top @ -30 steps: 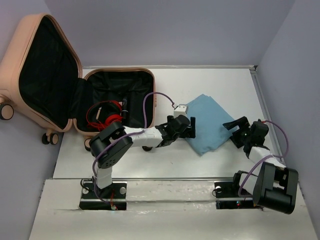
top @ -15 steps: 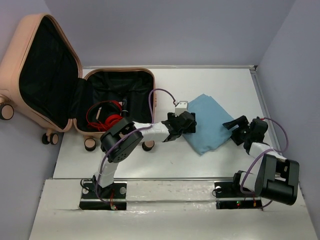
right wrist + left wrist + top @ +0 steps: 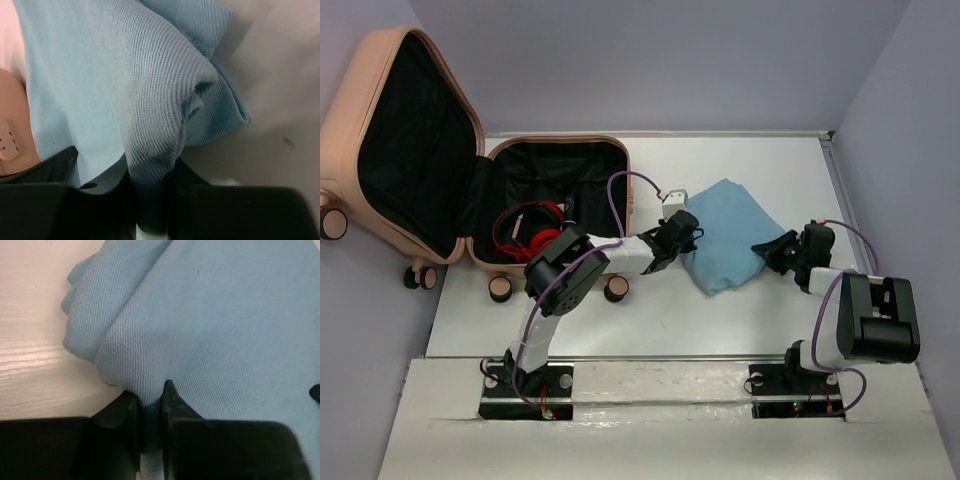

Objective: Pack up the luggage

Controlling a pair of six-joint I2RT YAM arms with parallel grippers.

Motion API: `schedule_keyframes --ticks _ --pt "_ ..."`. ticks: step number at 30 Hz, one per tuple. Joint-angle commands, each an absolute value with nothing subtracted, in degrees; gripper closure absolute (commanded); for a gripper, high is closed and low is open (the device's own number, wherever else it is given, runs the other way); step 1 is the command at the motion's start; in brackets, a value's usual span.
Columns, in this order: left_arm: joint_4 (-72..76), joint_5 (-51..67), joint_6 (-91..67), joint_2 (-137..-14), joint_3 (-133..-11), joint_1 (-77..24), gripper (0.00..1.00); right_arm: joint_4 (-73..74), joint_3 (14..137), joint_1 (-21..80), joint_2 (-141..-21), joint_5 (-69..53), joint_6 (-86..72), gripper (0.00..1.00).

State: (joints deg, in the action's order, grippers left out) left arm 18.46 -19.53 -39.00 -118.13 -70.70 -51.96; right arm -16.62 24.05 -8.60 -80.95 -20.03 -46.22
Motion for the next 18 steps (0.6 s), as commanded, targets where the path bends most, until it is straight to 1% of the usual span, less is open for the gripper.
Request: schedule_keyframes --ticks 1,2,3,5,6,9,12,14,16,18 --pt "23.5 -14.2 -39.0 -118.7 -68.6 -52.6 0.94 -20.2 23.6 -6.0 -83.4 -26.9 -47.9 0.93" --pt "24.4 -13.7 -38.3 -118.0 -68.1 -52.6 0.94 -23.5 22.8 -6.0 -82.2 -27.0 -48.4 0.93" --pt "26.7 -12.8 -38.0 -115.9 -67.1 -52.6 0.94 -23.7 22.3 -5.2 -78.3 -26.1 -48.3 0.93" --pt "27.3 -12.5 -36.5 -113.3 -66.9 -52.6 0.94 -21.0 23.0 -4.2 -73.2 -24.5 -46.9 0.93" --pt "27.2 -12.3 -36.0 -110.5 -67.1 -52.7 0.94 -19.3 23.6 -3.3 -67.9 -23.7 -45.3 0.93" --pt "27.0 -11.8 -33.5 -104.6 -68.5 -52.6 0.94 -12.3 29.2 -1.8 -60.2 -22.9 -43.6 0.93" --pt "24.8 -9.7 -32.5 -100.1 -71.5 -51.2 0.94 -10.8 33.1 1.5 -57.7 -22.6 -44.6 0.93" --pt "23.4 -7.8 -32.8 -98.2 -73.2 -49.7 0.94 -10.4 36.3 4.5 -58.1 -21.4 -45.0 0.93" --pt "18.8 -6.2 -32.3 -94.9 -76.2 -46.8 0.94 -10.0 45.0 9.9 -60.5 -18.8 -44.7 0.93" --pt "15.7 -7.6 -30.9 -91.3 -79.4 -44.6 0.94 -10.0 50.4 15.3 -63.5 -17.5 -44.1 0.93"
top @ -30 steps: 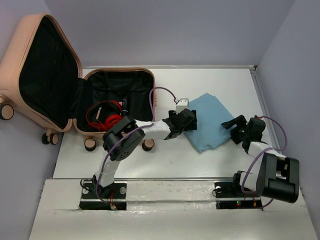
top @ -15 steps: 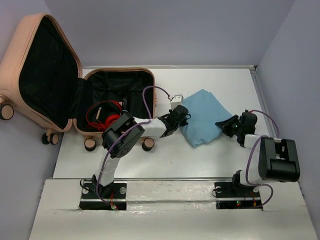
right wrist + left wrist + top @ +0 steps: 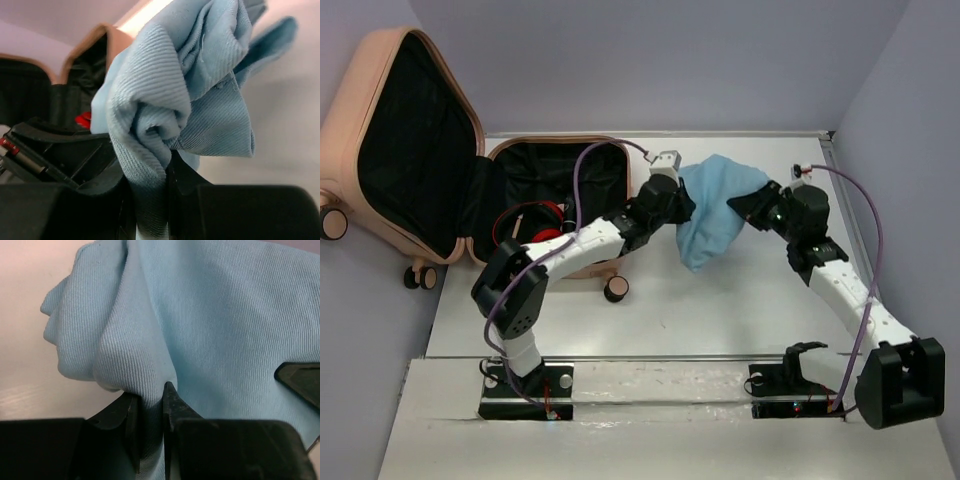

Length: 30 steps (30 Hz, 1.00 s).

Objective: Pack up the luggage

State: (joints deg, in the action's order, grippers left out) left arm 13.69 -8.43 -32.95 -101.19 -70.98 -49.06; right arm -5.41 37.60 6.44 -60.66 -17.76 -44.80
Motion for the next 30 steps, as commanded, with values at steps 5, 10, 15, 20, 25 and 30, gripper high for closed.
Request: schedule_keyframes --ticks 5,10,15,20,25,30 --pt "7.6 -5.4 -29.4 -82.5 -81.7 -30.4 0.94 -10.9 67.4 26.2 -78.5 -14.7 -43.0 0.93" --pt "2.3 -2.0 -28.8 -76.5 -77.8 -13.9 0.91 -11.7 81.9 35.6 -93.2 -15.0 -43.7 0.93" --pt "-9.4 -4.4 -23.7 -78.0 -78.6 5.5 0.01 -9.9 93.4 41.5 -111.0 -18.1 -46.2 0.42" --pt "-13.5 -1.9 -22.1 -72.7 -77.6 7.0 0.01 10.3 109.9 42.7 -126.6 -20.0 -38.2 0.04" --pt "-17.8 -1.8 -21.7 -56.3 -74.1 5.8 0.01 13.7 110.9 42.7 -123.8 -17.8 -33.4 0.03" --pt "-26.8 -9.8 -21.4 -40.6 -71.3 5.8 0.03 19.9 115.5 43.2 -120.0 -13.3 -26.0 0.02"
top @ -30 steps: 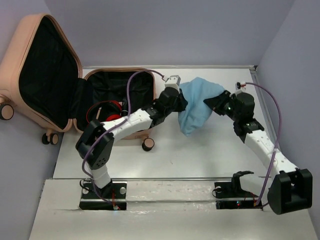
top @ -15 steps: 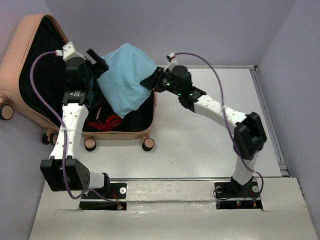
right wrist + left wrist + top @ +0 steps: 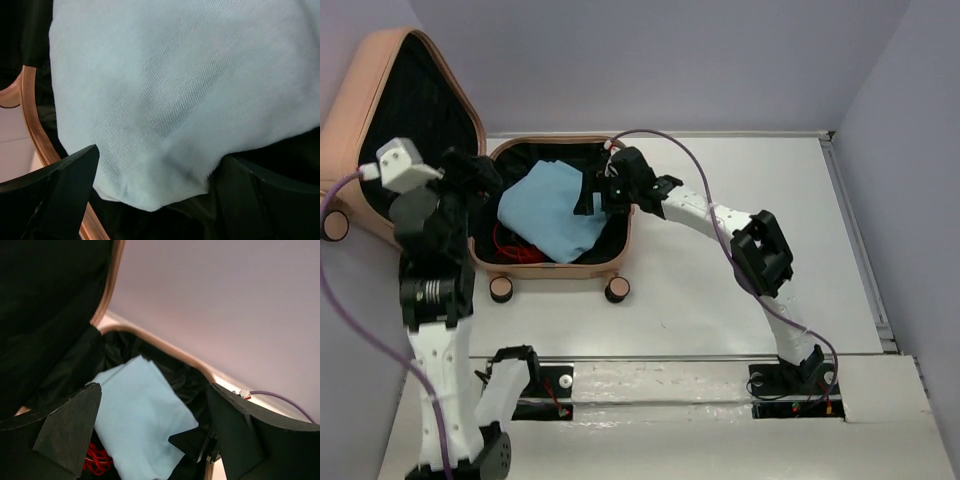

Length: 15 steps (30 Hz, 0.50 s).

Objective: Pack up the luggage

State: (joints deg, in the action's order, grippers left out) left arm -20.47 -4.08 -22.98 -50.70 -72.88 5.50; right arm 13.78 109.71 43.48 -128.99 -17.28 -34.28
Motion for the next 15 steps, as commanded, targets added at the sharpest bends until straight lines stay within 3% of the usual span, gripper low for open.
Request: schedule_keyframes --ticks 1,7,11,13,14,15 --pt "-29.7 -11.9 -21.1 -38.6 -70.7 5.8 0.04 20.0 115.7 43.2 -118.8 -13.6 -24.9 0.02" --pt "-40.2 -45.2 -22.3 -31.5 -64.7 1.4 0.07 24.9 118.4 43.9 -110.8 -17.1 -15.4 0.03" --pt "-42.5 -56.8 -26.3 -31.6 -63.1 1.4 0.06 25.0 111.9 43.9 -104.6 -12.6 -12.1 0.04" --pt "-40.7 -60.2 -25.1 -33.4 -63.3 1.2 0.05 24.5 105.5 43.9 -102.1 -10.8 -11.3 0.22" --pt "-38.0 -64.2 -23.2 -35.2 -62.7 1.2 0.02 22.7 99.9 43.9 -99.2 -11.2 -11.0 0.5" --pt "-35.9 -66.0 -21.1 -36.3 -62.0 1.2 0.01 21.4 97.1 43.9 -97.8 -12.4 -10.8 0.63"
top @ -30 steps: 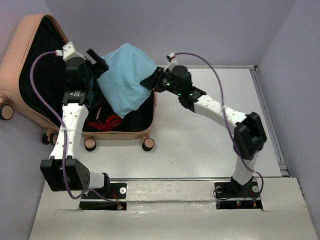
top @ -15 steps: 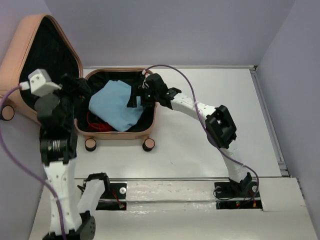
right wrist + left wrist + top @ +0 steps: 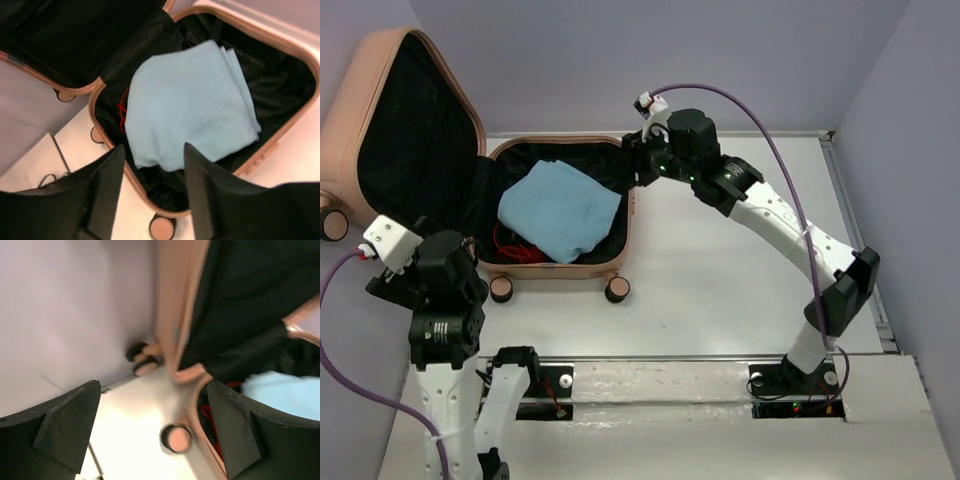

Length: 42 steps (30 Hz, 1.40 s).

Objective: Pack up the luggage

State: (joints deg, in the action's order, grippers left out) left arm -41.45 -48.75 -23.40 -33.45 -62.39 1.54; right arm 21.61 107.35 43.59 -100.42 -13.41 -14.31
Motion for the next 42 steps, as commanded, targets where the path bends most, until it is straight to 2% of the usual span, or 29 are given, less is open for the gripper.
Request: schedule_keyframes --ticks 1,2,3,4,5,6,9,16,17,18,19,22,23,24,25,26,27,29,33,42 --pt "-31.3 -67.6 -17.3 -38.2 -60.7 0.3 0.01 19.0 94.7 43.9 -95.6 -15.5 -10.8 0.76" --pt "-31.3 -69.0 -17.2 -38.2 -60.7 0.3 0.01 17.9 92.5 43.9 -95.6 -16.3 -11.2 0.76" --pt "-24.9 -70.0 -11.6 -38.8 -59.9 0.3 0.01 16.7 90.8 43.9 -94.8 -16.6 -11.9 0.76" --pt "-22.4 -70.1 -9.8 -40.1 -59.0 0.3 0.01 15.3 88.4 43.9 -93.8 -17.1 -12.9 0.69" --pt "-18.9 -70.3 -6.6 -42.3 -58.9 0.3 0.01 15.1 87.5 43.9 -93.5 -16.8 -13.3 0.59" --pt "-18.6 -70.8 -6.4 -43.8 -59.7 0.3 0.01 15.0 86.8 43.9 -93.4 -15.8 -13.4 0.36" --pt "-15.0 -72.0 -3.8 -49.4 -59.6 2.1 0.03 14.9 84.6 43.9 -94.5 -12.6 -14.1 0.13" --pt "-7.3 -68.7 -0.9 -57.5 -60.3 7.0 0.12 11.4 83.5 43.9 -104.1 -7.3 -17.8 0.12" --pt "-7.2 -68.3 -1.4 -58.3 -60.8 7.5 0.14 11.3 83.8 43.9 -106.1 -6.5 -18.2 0.12" --pt "-7.2 -67.0 -1.8 -59.3 -61.9 7.9 0.23 11.3 84.5 43.9 -107.0 -6.3 -18.5 0.12" --pt "-7.0 -66.7 -2.0 -59.7 -62.2 8.6 0.37 11.3 84.7 43.9 -108.4 -5.6 -18.6 0.13" --pt "-6.9 -66.4 -1.8 -60.6 -62.7 8.7 0.59 11.4 85.2 43.9 -110.1 -5.1 -18.5 0.27" --pt "-6.9 -65.3 -1.8 -60.5 -62.4 8.7 0.76 11.3 85.3 43.9 -110.8 -5.0 -18.5 0.37" --pt "-6.8 -65.3 -2.0 -60.5 -62.4 8.7 0.85 11.3 85.1 43.9 -110.8 -4.7 -18.6 0.37" --pt "-6.8 -63.5 -2.2 -59.9 -62.0 8.7 0.91 11.0 84.6 43.9 -111.2 -4.1 -19.0 0.54" --pt "-6.9 -62.7 -2.4 -59.5 -61.8 8.7 0.94 10.7 84.2 43.9 -111.2 -3.8 -19.2 0.6" --pt "-7.0 -60.9 -2.8 -58.6 -61.4 8.4 0.94 10.3 83.8 43.9 -111.0 -3.6 -19.2 0.75" --pt "-7.3 -59.0 -3.1 -57.1 -60.6 5.8 0.94 9.2 82.8 43.9 -110.9 -4.0 -19.9 0.93" --pt "-7.1 -63.7 -2.0 -54.7 -57.2 -2.7 0.94 7.5 82.1 43.9 -111.1 -6.2 -20.7 0.93" --pt "-9.4 -71.5 -9.0 -51.4 -55.6 -37.4 0.94 4.0 82.0 43.9 -109.8 -10.7 -23.5 0.93"
